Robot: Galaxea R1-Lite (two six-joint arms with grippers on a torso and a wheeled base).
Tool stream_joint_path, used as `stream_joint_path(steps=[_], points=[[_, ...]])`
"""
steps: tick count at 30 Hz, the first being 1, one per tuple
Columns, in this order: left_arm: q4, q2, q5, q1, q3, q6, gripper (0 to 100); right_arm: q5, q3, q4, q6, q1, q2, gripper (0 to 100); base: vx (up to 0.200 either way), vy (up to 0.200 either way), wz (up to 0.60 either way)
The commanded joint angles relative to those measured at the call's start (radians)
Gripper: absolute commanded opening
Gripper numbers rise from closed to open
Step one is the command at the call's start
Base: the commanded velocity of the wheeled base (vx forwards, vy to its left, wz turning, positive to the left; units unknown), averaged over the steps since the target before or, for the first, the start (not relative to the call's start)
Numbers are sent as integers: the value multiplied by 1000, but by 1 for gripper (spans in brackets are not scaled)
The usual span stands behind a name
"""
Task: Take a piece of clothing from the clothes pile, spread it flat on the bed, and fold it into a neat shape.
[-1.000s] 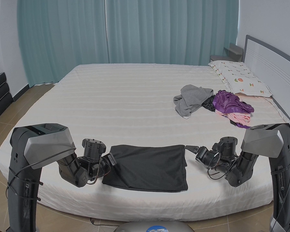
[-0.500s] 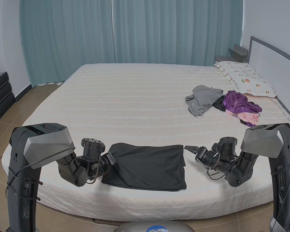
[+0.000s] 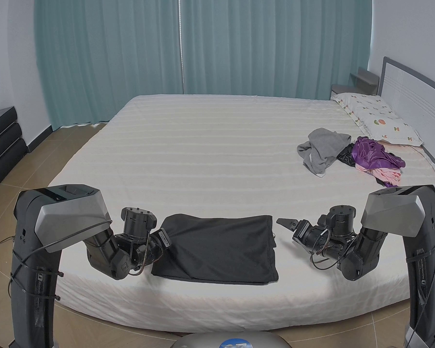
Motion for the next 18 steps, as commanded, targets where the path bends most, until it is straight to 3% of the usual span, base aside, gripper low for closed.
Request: stream_joint_path(steps=[1, 5, 18], points=[[0, 0, 14, -3, 2, 0, 0, 0, 2, -2, 0, 1, 0, 100, 0, 200, 0], [5, -1, 49, -14, 0, -17, 0, 0, 2, -3, 0, 1, 0, 100, 0, 200, 0], [62, -6, 54, -6, -15, -22, 0, 0, 3, -6, 0, 1, 2, 100, 0, 200, 0]])
